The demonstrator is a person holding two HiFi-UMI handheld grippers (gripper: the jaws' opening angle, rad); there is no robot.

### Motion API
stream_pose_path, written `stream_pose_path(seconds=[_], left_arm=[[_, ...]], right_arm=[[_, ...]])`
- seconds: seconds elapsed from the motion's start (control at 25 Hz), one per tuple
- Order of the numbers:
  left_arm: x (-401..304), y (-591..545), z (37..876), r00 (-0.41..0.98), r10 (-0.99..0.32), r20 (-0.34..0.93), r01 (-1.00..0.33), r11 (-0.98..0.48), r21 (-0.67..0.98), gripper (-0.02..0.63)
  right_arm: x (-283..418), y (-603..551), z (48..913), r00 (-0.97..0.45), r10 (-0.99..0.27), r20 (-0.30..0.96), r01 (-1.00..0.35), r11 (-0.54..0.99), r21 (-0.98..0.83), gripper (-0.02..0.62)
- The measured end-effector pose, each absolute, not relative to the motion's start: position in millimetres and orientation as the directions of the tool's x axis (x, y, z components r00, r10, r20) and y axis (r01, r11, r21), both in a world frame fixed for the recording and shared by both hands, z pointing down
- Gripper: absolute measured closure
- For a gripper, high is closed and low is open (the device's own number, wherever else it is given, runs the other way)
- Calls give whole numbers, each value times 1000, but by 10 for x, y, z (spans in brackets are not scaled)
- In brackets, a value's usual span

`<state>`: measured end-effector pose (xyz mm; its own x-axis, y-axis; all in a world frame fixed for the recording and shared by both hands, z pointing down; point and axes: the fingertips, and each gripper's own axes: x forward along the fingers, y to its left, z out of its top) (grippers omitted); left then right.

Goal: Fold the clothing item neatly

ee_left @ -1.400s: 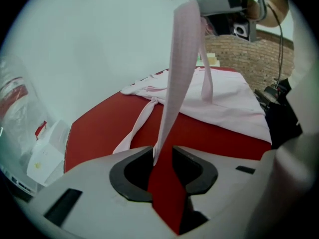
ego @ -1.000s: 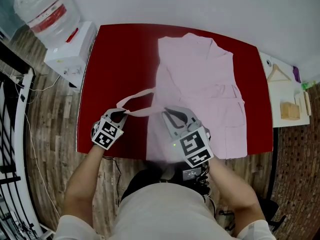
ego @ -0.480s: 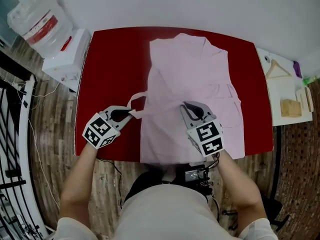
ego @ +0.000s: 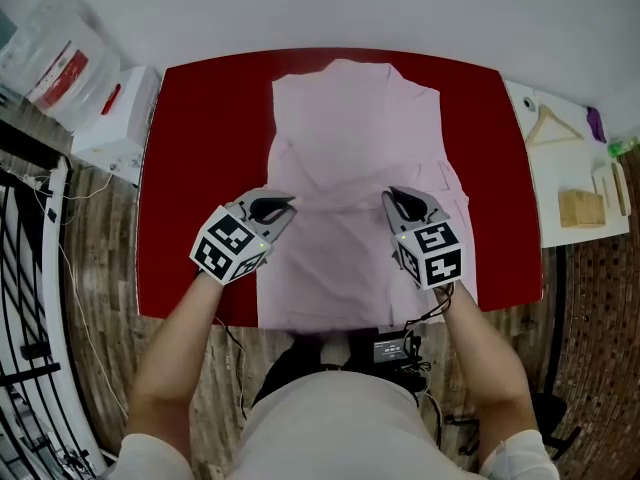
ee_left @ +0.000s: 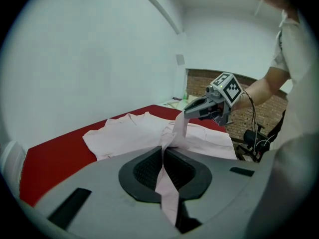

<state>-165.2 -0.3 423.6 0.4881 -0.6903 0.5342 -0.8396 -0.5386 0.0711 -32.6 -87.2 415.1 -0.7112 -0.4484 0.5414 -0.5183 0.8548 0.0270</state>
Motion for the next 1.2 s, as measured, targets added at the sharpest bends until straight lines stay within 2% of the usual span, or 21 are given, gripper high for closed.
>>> stream_pose_path(seconds=[0.24,0.52,0.96,1.2], left_arm=[[-1297,-358,4419,469,-665,581,-841,-537,65,592],[-992,-610,4805,468,-583,665,-821,-565,83,592],[-660,-646,5391,572,-273,773,-691,-669,274,592],[-687,-812,5546,498,-286,819,-697,-694,182,591]], right_arm=[[69,-1264,4430,-690,-452,565,-590,804,-78,565],[453,-1614,4747,-653,-445,613,-610,788,-79,565],[921,-1932,5204,-578,-434,691,-604,797,-5,565],[1077,-2029,5328,-533,-466,706,-602,795,70,565]])
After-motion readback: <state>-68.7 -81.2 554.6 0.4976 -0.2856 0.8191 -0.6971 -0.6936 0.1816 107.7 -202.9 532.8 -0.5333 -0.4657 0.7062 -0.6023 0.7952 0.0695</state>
